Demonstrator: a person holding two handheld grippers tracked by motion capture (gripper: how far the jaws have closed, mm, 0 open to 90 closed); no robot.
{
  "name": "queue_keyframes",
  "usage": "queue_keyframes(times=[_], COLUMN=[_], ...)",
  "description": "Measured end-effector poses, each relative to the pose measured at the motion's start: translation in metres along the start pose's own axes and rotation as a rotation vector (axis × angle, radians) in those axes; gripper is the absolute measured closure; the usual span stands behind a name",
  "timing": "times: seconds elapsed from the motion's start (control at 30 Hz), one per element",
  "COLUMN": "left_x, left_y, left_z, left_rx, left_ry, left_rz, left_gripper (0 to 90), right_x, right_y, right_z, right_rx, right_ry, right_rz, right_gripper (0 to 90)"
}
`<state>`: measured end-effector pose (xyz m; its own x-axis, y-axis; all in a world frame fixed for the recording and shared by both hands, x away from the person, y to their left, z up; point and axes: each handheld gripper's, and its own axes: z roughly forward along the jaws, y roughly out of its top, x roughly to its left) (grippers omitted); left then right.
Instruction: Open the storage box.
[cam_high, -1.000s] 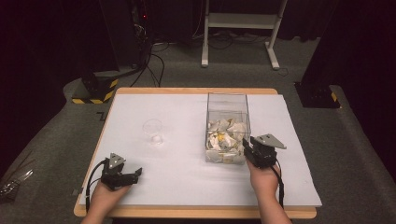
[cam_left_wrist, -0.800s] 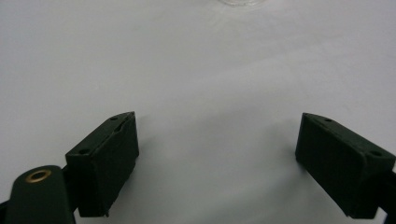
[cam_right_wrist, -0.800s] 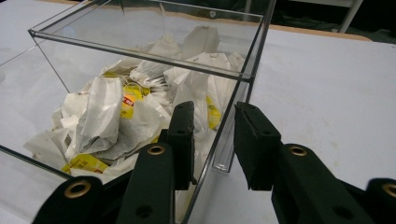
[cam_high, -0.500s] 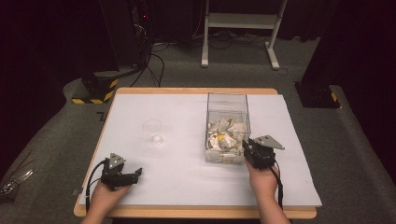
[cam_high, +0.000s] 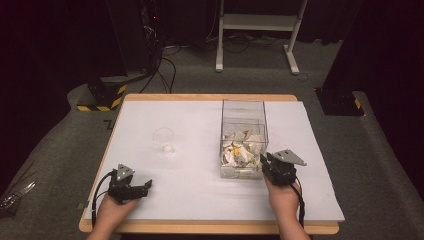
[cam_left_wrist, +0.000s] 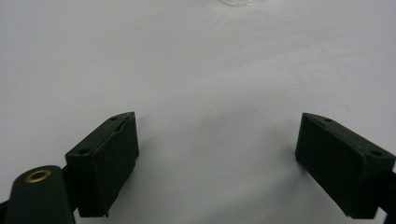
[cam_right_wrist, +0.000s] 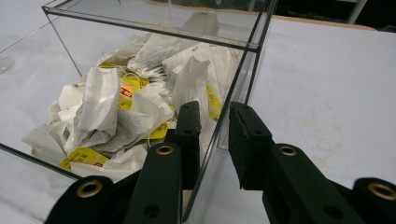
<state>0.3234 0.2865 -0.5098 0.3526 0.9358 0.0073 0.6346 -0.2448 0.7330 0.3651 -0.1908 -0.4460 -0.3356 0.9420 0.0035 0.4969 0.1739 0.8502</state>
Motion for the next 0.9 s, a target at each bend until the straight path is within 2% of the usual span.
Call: queue_keyframes(times=[0.5, 0.67, 0.9], left_x=[0.000, 0.000, 0.000], left_y=[0.000, 0.000, 0.000], left_z=[0.000, 0.000, 0.000], left_rx=[0.000, -0.001, 0.000], left_ry=[0.000, 0.001, 0.000], left_rz=[0.000, 0.000, 0.000], left_gripper=[13.6, 13.6, 13.6], right_x=[0.007, 0.009, 0.009], right_y=[-0.012, -0.014, -0.014], right_z=[-0.016, -0.022, -0.021], right_rx=[-0.015, -0.017, -0.018], right_ry=[0.017, 0.012, 0.007], right_rz=[-0.001, -0.026, -0.030], right_gripper=[73.1, 73.0, 72.2])
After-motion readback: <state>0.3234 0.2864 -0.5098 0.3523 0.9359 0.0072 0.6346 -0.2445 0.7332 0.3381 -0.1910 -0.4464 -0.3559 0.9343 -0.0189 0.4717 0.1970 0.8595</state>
